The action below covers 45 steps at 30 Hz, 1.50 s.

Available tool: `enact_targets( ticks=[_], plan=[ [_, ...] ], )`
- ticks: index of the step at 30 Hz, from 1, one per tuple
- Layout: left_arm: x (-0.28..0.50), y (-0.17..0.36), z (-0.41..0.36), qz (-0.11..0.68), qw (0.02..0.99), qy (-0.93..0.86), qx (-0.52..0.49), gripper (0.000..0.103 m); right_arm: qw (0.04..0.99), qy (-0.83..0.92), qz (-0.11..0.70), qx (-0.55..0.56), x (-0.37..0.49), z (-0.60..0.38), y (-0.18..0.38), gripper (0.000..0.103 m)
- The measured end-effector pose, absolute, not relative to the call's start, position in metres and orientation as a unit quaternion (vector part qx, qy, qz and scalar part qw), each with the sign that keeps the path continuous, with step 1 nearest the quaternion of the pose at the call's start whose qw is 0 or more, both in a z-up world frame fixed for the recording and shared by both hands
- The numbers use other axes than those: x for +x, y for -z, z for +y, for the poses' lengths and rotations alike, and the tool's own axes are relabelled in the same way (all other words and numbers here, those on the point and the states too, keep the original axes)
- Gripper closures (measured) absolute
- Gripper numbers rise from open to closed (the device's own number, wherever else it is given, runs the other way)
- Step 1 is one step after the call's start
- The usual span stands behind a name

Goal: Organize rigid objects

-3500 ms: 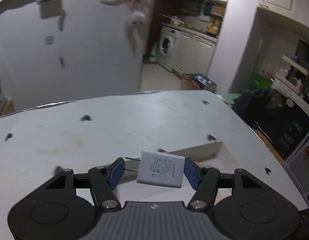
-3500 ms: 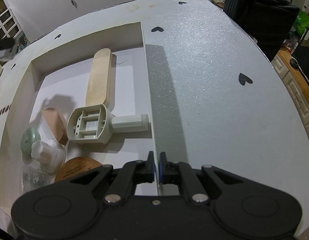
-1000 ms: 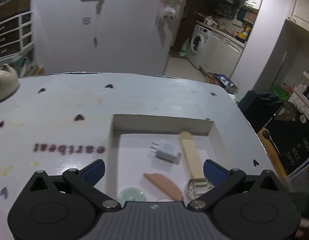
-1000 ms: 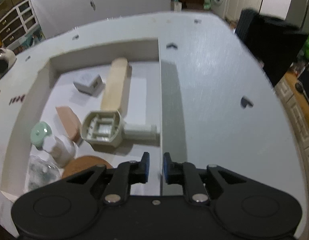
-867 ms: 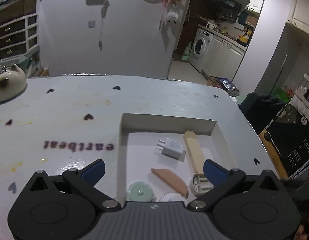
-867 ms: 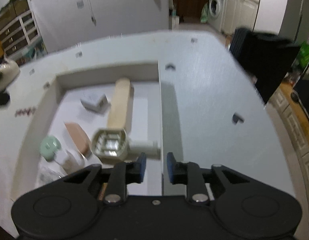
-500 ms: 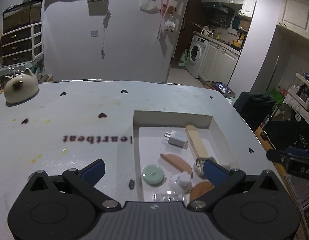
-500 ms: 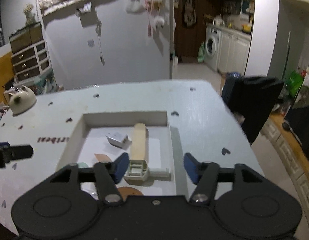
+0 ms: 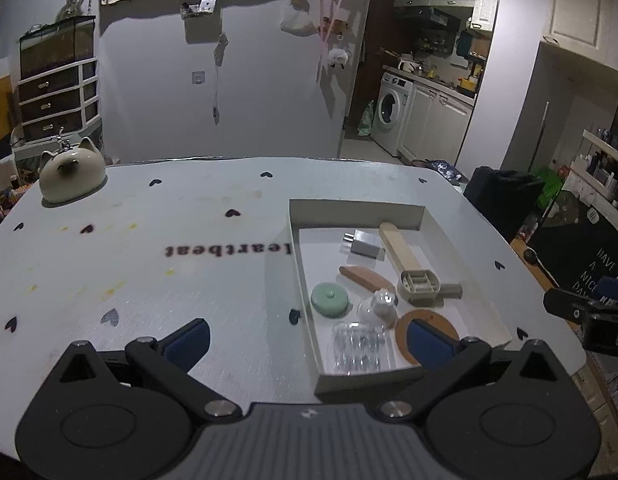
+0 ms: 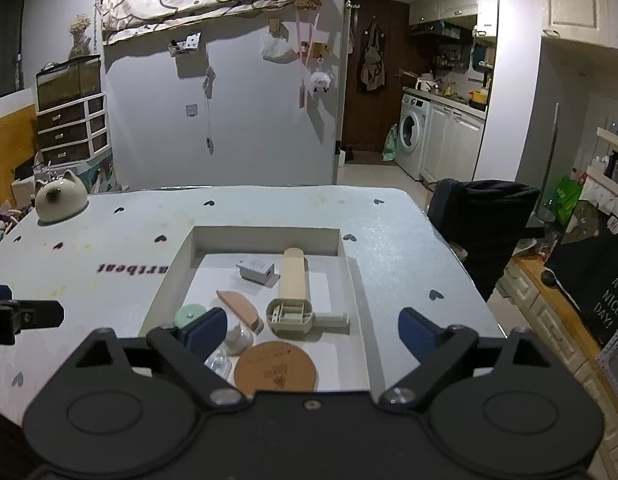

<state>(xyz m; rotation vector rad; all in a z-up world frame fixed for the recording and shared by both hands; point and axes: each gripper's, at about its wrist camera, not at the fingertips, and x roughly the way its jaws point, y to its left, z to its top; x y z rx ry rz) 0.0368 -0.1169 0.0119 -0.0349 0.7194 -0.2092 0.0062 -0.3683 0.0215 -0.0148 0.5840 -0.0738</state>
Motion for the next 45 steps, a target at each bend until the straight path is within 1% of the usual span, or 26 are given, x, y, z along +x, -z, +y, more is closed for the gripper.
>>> enact_targets(
  ticks=[1,5,17,45],
  plan=[
    [0.034,-0.011,-0.116,0.350,0.931,0.101,-0.017,0.000,0.957,0.035,0.286,-0.010,0.002,-0.366,-0.021,0.003],
    [0.020,-0.012,-0.110,0.341,0.936,0.090,-0.021,0.000,0.960,0.032,0.278,-0.014,-0.015,-0.358,-0.021,0.000],
    [-0.004,-0.018,-0.102,0.322,0.944,0.070,-0.017,0.000,0.969,0.035,0.243,-0.013,-0.041,-0.350,-0.024,0.000],
    [-0.004,-0.020,-0.098,0.319,0.945,0.062,-0.020,0.000,0.969,0.023,0.244,-0.016,-0.037,-0.346,-0.023,0.000]
  ],
)
